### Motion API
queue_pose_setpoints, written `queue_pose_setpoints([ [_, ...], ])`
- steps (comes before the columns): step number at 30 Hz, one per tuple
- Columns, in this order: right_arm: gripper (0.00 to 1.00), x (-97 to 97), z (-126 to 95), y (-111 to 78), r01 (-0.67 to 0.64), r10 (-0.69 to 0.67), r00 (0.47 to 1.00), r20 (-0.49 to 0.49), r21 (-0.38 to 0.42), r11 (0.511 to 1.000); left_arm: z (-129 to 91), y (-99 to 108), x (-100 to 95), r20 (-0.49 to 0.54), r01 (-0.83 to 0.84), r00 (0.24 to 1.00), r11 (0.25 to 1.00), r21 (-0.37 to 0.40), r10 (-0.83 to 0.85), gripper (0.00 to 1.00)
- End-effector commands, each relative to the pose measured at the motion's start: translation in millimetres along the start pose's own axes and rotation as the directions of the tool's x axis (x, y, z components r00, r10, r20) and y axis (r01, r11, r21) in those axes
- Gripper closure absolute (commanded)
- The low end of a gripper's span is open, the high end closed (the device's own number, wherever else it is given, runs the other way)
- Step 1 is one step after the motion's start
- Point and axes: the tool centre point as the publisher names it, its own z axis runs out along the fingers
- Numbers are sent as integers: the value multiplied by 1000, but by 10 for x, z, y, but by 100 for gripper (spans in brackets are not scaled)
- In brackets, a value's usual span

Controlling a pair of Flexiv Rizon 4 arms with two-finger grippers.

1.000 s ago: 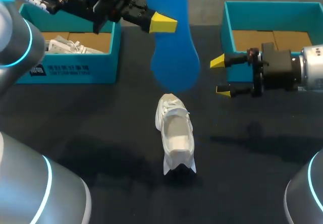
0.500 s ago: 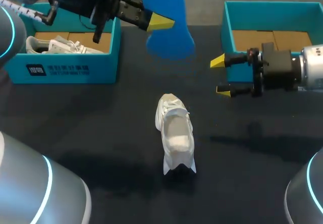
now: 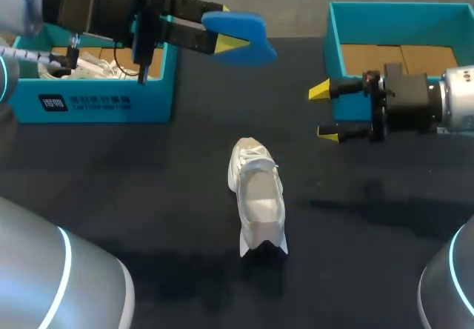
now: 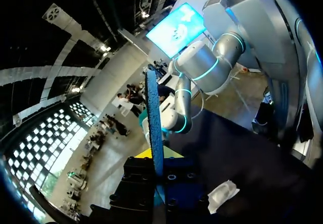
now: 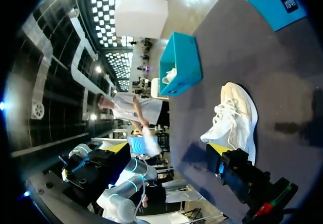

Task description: Take the shoe out of the shoebox, open the shoe tongue, remove and reinsert the insole, then place the shoe into the shoebox

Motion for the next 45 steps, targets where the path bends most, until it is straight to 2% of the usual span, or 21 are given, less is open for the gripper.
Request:
queue_pose_setpoints([
  [1,0,5,24,4,-1,1,1000,2,-1,1000,65,169,170,73,-134,988,991,-23,135,100],
  [2,0,5,24,4,-1,1,1000,2,-1,1000,79,222,213,91,-215,972,976,-20,216,100],
  [4,0,5,24,4,-1,1,1000,2,-1,1000,108,376,287,96,-248,963,968,-47,252,100],
  [6,0,5,24,4,-1,1,1000,2,-1,1000,107,420,326,133,-301,943,953,-40,304,100],
  [7,0,5,24,4,-1,1,1000,2,-1,1000,106,524,370,155,-335,929,942,-39,336,100],
  [12,0,5,24,4,-1,1,1000,2,-1,1000,145,699,534,249,-416,881,909,-1,403,100],
  [14,0,5,24,4,-1,1,1000,2,-1,1000,172,740,577,259,-480,845,877,-18,468,100],
  [17,0,5,24,4,-1,1,1000,2,-1,1000,179,733,617,273,-570,787,822,-22,553,100],
  [23,0,5,24,4,-1,1,1000,2,-1,1000,232,786,744,268,-619,750,784,-39,605,100],
  [29,0,5,24,4,-1,1,1000,2,-1,1000,199,885,901,257,-628,745,777,-40,616,100],
  [45,0,5,24,4,-1,1,1000,2,-1,1000,199,885,901,257,-628,745,777,-40,616,100],
])
